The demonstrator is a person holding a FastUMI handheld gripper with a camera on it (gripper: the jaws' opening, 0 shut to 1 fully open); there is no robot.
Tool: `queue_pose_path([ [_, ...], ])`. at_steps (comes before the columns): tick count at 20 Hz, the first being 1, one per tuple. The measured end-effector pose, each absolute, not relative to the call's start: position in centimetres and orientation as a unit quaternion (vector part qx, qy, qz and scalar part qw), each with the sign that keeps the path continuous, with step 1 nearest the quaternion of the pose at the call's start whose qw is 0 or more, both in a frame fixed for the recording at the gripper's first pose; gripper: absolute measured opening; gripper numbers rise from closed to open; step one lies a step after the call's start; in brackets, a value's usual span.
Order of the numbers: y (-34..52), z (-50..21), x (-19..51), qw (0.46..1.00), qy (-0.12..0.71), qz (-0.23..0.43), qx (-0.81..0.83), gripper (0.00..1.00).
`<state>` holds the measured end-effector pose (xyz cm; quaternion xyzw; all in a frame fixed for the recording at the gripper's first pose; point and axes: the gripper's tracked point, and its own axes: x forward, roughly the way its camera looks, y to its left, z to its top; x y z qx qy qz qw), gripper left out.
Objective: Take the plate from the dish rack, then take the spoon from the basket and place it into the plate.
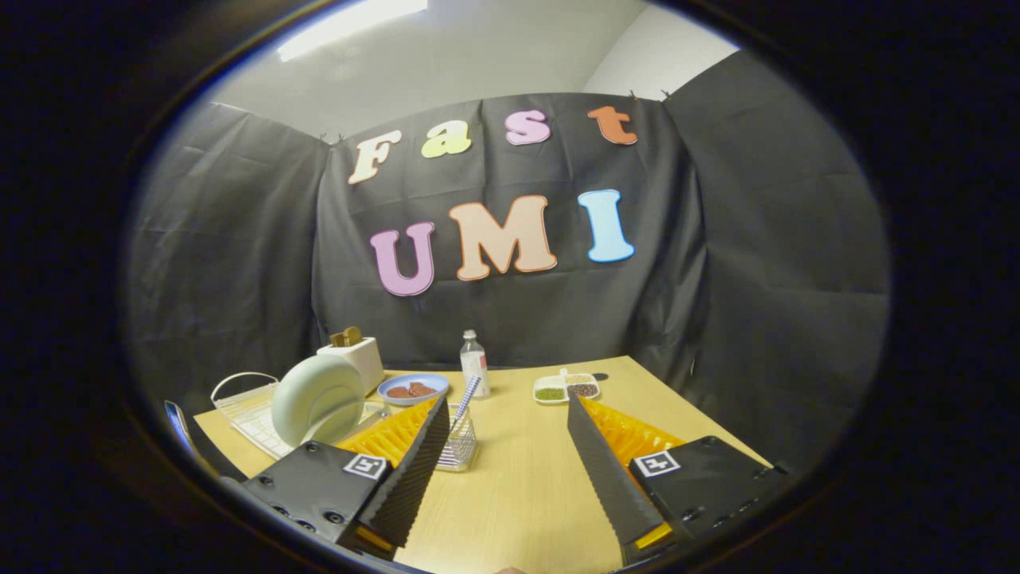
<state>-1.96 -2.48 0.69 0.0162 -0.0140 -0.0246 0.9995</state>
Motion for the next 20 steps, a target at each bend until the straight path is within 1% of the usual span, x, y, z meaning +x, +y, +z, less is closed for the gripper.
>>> queue_pose_path([
  [13, -1.4, 0.0, -1.1, 0.999, -0.005, -0.027, 0.017, 0.96],
  [16, 0.3, 0.3, -0.7, 1.0, -0.01, -0.015, 0.019, 0.96],
  [20, 4.4, 0.5, -0.1, 0.999, 0.005, 0.023, 0.035, 0.96],
])
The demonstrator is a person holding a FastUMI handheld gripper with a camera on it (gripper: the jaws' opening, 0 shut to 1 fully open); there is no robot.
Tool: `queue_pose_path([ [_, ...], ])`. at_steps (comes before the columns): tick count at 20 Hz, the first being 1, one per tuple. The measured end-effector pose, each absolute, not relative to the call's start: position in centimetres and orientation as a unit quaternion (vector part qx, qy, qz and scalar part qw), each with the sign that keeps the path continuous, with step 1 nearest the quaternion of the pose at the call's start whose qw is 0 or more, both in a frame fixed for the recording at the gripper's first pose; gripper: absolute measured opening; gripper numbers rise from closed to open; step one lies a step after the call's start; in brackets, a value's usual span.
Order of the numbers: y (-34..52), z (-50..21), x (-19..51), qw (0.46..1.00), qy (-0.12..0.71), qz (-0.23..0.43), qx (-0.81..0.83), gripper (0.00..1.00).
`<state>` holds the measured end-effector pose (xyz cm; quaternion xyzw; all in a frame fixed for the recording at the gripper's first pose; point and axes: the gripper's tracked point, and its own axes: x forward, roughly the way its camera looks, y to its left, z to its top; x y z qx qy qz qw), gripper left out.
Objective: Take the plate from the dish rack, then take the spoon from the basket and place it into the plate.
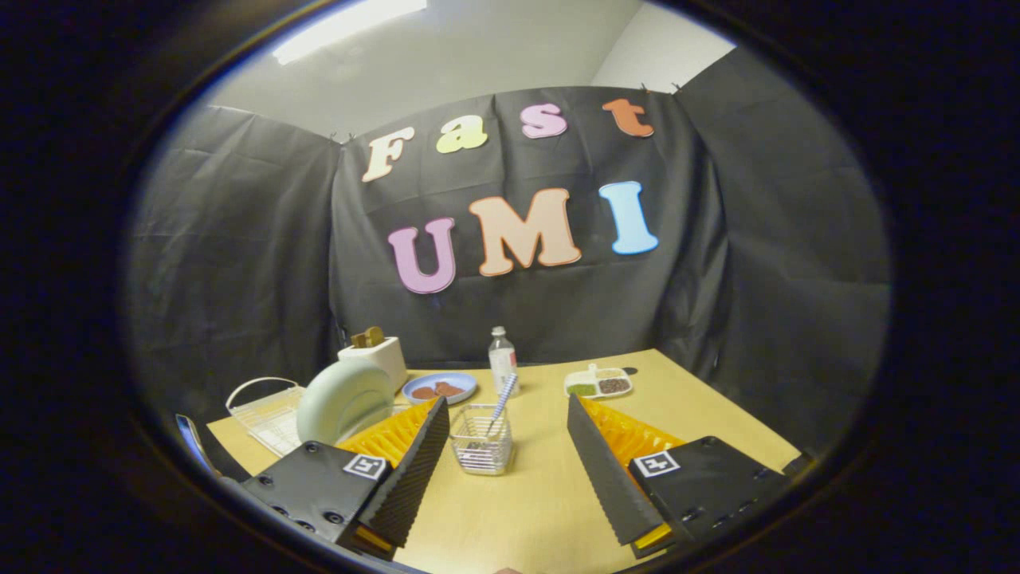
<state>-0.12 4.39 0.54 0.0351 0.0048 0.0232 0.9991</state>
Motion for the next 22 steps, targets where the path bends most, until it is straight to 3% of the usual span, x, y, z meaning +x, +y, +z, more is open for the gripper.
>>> queue_pose_path([
  [6, 11.2, 5.2, 2.2, 0.994, 0.035, 0.09, 0.06, 0.96],
  [11, 15.9, 8.1, 5.4, 0.991, 0.075, 0.098, 0.048, 0.96],
  [22, 23.9, -0.5, 12.2, 0.959, 0.27, 0.075, -0.034, 0.96],
])
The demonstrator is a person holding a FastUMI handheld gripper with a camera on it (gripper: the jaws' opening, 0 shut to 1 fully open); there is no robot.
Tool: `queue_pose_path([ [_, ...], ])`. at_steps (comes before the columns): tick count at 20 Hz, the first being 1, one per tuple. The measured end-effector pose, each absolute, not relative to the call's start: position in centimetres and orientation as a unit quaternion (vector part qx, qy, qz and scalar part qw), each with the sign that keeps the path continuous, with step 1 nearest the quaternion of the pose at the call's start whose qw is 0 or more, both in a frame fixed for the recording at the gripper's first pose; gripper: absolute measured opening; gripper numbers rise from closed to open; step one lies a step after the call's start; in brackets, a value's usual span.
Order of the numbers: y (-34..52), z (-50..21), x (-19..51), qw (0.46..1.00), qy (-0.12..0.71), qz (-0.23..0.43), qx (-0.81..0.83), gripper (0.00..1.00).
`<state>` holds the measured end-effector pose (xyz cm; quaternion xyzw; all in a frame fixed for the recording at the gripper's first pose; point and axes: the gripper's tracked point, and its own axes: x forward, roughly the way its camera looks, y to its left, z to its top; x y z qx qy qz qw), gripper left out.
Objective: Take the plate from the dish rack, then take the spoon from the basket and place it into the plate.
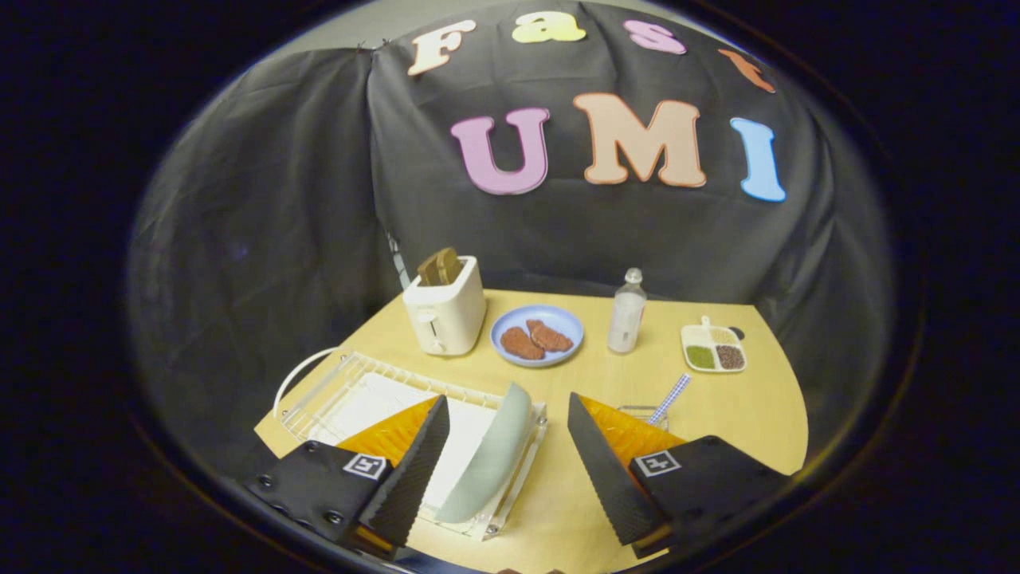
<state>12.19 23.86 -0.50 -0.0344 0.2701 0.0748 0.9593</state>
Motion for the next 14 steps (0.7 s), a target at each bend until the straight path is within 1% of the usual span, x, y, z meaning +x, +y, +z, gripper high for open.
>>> queue_pose_path([
  [3, 23.3, -2.5, 13.5, 0.948, 0.31, 0.035, -0.06, 0.96],
  [7, 23.8, -5.1, 12.8, 0.926, 0.373, 0.009, -0.064, 0.96],
  [10, 24.5, -5.8, 11.9, 0.914, 0.402, -0.011, -0.056, 0.79],
  [14, 22.4, -7.5, 10.8, 0.89, 0.444, -0.087, -0.057, 0.57],
])
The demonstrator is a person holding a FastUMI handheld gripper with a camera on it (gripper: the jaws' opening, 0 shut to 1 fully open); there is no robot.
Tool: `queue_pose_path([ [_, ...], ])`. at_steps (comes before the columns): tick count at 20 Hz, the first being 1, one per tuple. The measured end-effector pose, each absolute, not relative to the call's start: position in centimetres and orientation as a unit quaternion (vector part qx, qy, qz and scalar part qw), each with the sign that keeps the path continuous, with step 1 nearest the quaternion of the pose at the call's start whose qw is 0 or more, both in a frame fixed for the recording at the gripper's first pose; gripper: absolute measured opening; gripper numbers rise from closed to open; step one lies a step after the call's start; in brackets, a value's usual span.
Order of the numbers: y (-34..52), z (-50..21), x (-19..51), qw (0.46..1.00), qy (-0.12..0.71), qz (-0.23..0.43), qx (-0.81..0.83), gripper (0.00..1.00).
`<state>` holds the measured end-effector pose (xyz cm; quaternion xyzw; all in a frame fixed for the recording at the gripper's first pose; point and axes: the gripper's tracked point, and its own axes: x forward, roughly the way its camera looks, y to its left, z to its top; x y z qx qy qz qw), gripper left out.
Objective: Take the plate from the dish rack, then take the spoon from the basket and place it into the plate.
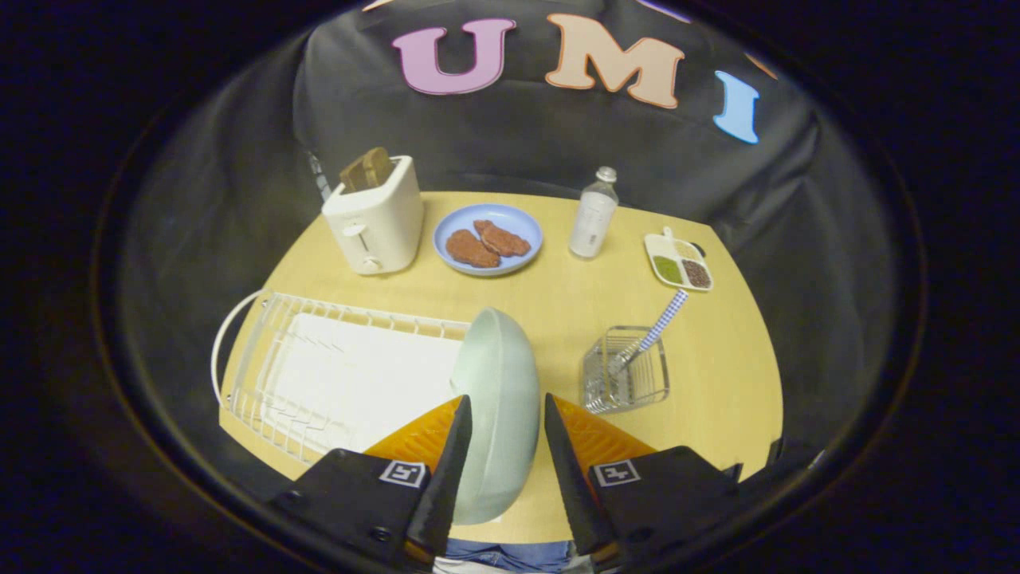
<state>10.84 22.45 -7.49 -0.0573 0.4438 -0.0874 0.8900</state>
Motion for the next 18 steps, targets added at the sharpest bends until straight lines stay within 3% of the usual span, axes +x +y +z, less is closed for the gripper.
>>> queue_pose_path([
  [5, 22.6, -7.1, 10.4, 0.875, 0.453, -0.142, -0.098, 0.29],
  [12, 22.9, -6.5, 10.8, 0.861, 0.453, -0.153, -0.173, 0.29],
  [14, 23.1, -5.2, 11.5, 0.869, 0.437, -0.163, -0.168, 0.23],
  [18, 23.3, -3.9, 12.0, 0.871, 0.42, -0.165, -0.196, 0.23],
])
